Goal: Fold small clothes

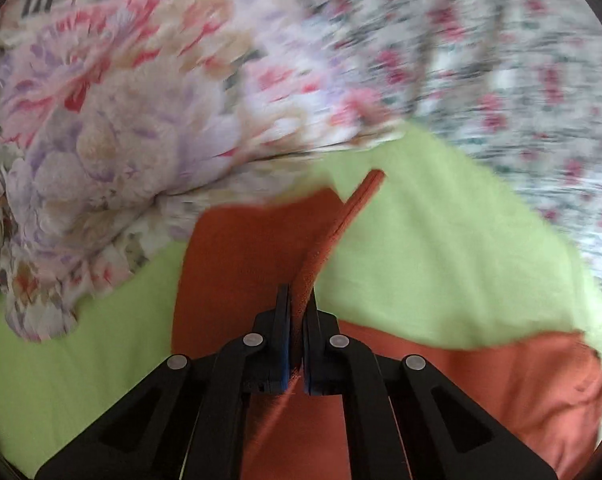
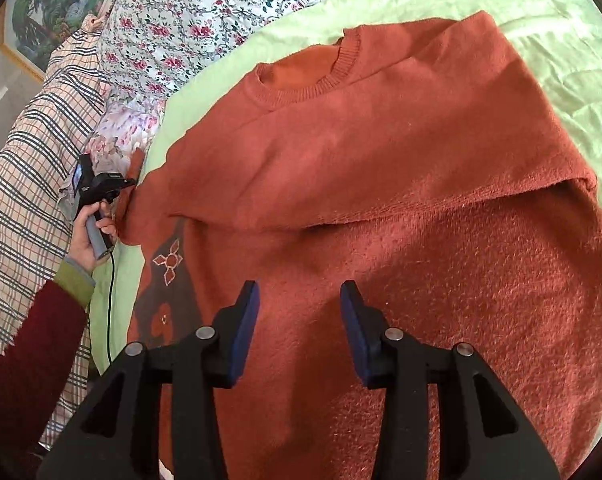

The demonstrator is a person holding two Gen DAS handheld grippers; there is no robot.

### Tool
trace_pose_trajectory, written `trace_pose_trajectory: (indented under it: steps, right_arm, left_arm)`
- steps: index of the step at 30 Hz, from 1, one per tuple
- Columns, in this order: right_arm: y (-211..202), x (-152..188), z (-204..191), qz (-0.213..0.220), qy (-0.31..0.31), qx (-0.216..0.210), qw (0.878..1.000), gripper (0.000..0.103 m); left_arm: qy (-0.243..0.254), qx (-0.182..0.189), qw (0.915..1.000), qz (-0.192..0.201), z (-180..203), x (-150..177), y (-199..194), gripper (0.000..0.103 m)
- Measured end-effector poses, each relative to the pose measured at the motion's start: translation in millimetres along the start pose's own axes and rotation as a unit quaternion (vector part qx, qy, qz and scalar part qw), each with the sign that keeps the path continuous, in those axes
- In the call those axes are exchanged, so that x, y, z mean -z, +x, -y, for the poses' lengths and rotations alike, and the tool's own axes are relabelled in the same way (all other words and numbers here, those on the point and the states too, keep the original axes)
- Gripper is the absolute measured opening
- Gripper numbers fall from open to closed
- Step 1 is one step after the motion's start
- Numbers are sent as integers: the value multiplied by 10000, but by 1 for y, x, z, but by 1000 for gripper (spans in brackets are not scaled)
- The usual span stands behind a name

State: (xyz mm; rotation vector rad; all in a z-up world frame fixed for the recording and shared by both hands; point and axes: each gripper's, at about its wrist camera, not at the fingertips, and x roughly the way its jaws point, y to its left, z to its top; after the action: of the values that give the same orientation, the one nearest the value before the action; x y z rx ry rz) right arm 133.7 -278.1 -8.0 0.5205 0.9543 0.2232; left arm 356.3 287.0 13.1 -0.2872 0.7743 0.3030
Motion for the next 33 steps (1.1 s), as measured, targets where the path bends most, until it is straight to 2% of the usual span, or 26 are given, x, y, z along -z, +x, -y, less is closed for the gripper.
trace_pose_trajectory:
  steps: [3,6,8,10,11,13,16,18,23,24,26,29,30,33]
  right_arm:
    - [-7,0,-1,101,-3,-43,9999,44]
    - [-14,1,1,200,34,-43,9998,44]
    - [-18,1,3,234,68,-42,9997,44]
    - [-22,3,7,273,128,-42,9995,44]
    - [-24,4,9,293,154,-35,9994,44]
    - [-28,6,13,339,209,-5,9992,44]
    - [-34,9,20,401,299,18,9987,44]
    - [-38,10,25,430,343,39,9985,44]
    - [-46,9,36,538,464,113,9974,44]
    - [-47,8,38,567,493,146,9971,44]
    - [-48,4,40,618,524,190,9965,44]
    - [-48,-2,37,690,496,221,9961,44]
    - [-46,-7,34,704,463,216,9962,44]
    - [-37,-19,28,697,402,178,9966,44]
  left_arm:
    - [269,589,9977,186,47,28,-41,2]
    - [499,1177,9914,288,98,58,-74,2]
    - [639,1640,9839,318,135,83,-94,2]
    - [837,1921,9773,316,170,105,-108,2]
    - [1053,2145,9706,296,196,121,-118,2]
    - [1461,2362,9603,267,236,143,-123,2]
    - [1991,2449,9489,83,291,182,-123,2]
    - [2188,2427,9451,-64,312,199,-112,2]
    - [2628,2333,9353,-404,344,231,-85,6]
    - [2701,2323,9329,-536,348,237,-79,14]
    - [2740,2342,9302,-691,345,242,-71,24]
    - [2774,2394,9279,-682,334,250,-82,41]
    - [2782,2381,9283,-643,325,252,-90,47]
    - [2768,2204,9340,-494,295,254,-110,55]
